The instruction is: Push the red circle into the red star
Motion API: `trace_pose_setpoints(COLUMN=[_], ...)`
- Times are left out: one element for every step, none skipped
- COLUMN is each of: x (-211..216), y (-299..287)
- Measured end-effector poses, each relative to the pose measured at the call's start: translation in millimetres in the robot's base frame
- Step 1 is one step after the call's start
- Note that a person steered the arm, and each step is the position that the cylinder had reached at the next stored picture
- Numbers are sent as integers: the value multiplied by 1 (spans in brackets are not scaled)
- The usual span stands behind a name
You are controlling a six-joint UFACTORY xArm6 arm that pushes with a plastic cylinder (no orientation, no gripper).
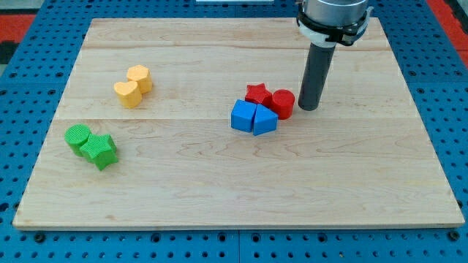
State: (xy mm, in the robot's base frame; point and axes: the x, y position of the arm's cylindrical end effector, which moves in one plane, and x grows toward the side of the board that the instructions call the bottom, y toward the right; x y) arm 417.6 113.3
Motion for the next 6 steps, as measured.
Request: trace_pose_setpoints(x=[1,1,1,-43,-56,-47], y=[-7,-22,-18,0,-40,-73])
